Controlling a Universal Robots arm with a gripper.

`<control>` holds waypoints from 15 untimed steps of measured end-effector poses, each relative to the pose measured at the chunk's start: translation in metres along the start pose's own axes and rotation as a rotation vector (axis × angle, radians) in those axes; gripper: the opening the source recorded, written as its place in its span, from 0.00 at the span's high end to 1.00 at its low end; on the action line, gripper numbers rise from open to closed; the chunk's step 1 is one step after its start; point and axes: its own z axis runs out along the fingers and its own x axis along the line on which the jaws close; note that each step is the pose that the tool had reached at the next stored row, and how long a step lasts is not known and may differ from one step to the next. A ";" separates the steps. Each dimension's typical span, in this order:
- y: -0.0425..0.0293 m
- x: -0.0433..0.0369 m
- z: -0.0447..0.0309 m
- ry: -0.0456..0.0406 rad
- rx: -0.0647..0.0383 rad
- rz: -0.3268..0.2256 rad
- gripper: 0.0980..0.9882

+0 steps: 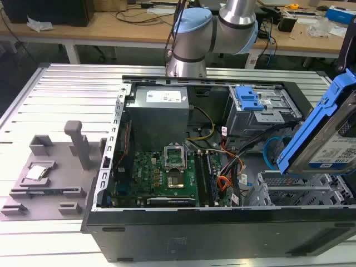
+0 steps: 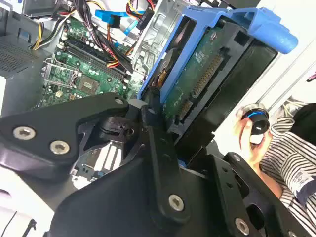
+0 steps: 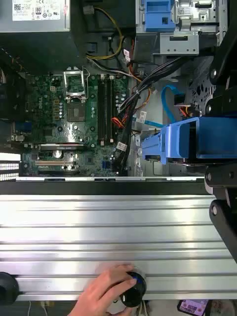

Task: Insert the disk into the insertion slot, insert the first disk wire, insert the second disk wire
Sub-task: 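Insert the disk into the insertion slot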

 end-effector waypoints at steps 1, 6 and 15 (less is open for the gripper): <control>0.0000 0.0000 0.0000 0.0000 0.000 0.000 0.71; -0.0078 -0.0006 0.0005 0.0002 0.000 0.000 0.71; -0.0206 -0.0021 0.0022 0.0009 0.000 0.000 0.71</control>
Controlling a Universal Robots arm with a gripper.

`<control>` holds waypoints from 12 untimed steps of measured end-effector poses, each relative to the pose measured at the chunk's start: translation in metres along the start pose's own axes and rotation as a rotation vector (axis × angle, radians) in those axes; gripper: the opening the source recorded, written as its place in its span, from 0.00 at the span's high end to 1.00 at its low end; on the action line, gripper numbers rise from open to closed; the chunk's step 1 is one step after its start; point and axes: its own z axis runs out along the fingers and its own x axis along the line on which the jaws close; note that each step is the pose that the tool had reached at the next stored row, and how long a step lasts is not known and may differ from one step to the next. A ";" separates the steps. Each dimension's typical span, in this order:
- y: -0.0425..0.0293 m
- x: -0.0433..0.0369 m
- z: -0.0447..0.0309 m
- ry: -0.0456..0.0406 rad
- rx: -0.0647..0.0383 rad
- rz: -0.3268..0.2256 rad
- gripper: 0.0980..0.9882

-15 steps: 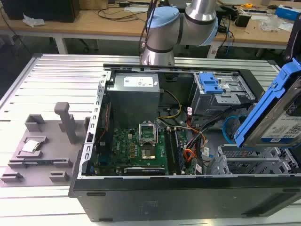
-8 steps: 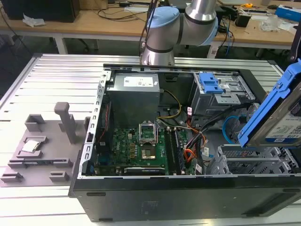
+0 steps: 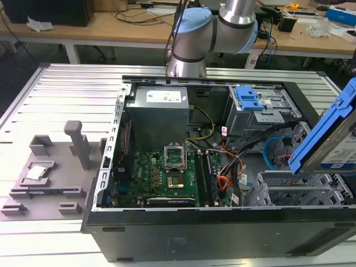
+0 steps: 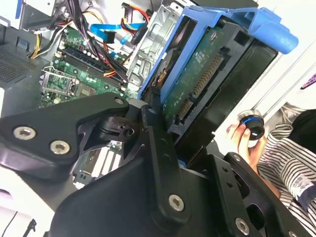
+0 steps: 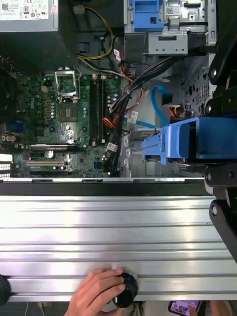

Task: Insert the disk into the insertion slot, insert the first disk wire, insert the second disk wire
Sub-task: 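Insert the disk into the insertion slot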

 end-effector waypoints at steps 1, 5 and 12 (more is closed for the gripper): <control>-0.0013 -0.0006 0.0001 0.0002 0.000 0.000 0.71; -0.0081 -0.0113 0.0011 0.0011 0.000 0.000 0.71; -0.0103 -0.0121 0.0115 0.0013 -0.002 0.000 0.71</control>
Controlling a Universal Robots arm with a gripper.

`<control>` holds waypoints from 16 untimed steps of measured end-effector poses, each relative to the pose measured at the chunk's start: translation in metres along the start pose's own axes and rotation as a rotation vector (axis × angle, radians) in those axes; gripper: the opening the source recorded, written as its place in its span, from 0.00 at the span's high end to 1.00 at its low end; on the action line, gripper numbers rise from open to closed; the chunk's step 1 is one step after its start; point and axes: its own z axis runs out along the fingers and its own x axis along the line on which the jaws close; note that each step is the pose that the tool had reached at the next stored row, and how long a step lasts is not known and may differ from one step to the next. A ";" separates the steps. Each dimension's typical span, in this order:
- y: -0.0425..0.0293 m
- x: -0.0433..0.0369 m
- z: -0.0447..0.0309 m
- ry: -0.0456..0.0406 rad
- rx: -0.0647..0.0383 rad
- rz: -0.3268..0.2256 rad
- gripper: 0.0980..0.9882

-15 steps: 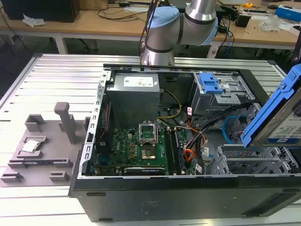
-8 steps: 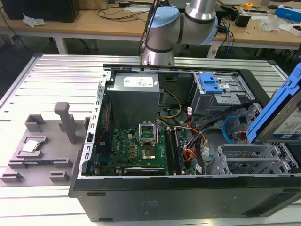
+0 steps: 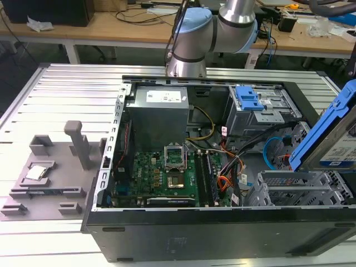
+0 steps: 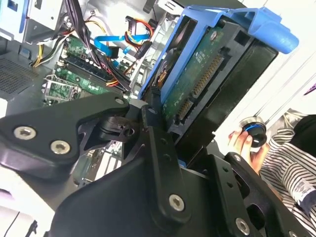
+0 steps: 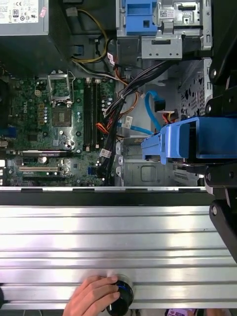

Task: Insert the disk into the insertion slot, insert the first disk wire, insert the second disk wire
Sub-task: 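Insert the disk into the insertion slot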

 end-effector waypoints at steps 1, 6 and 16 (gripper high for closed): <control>-0.0002 0.0000 0.0018 -0.0001 0.000 0.000 0.71; -0.0006 0.0000 0.0099 0.0000 -0.001 0.000 0.71; 0.0193 0.0003 0.0219 -0.0068 -0.001 0.001 0.71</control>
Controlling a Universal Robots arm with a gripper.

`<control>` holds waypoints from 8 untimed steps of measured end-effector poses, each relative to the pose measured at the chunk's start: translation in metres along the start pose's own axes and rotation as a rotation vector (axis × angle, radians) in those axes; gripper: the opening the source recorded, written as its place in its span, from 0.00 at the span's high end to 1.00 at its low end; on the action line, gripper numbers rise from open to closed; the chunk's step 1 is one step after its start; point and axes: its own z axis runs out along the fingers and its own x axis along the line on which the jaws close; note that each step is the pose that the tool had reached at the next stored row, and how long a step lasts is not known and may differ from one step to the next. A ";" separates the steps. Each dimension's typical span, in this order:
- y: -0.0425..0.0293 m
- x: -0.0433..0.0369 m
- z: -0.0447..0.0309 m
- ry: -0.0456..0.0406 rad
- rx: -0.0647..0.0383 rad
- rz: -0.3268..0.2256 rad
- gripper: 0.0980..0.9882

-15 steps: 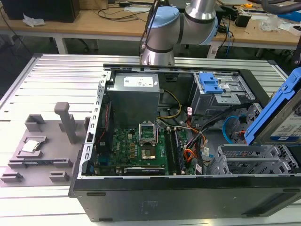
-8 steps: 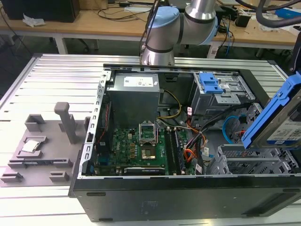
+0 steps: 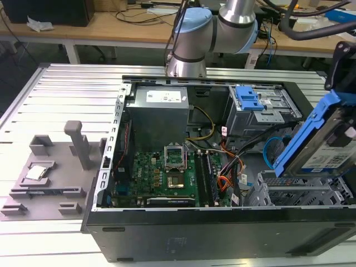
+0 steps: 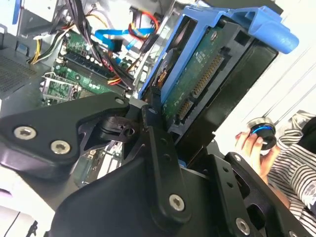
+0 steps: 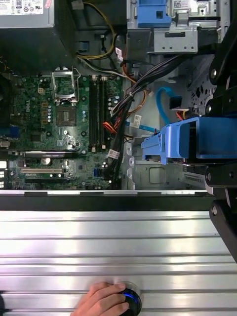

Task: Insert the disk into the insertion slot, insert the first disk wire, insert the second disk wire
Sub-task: 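Insert the disk into the insertion slot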

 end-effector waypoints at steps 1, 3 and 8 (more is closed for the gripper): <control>0.0014 0.0000 0.0015 -0.0002 0.000 0.001 0.71; 0.0030 0.0001 0.0042 -0.0009 0.000 0.004 0.71; 0.0038 0.0000 0.0096 -0.0078 0.000 0.014 0.71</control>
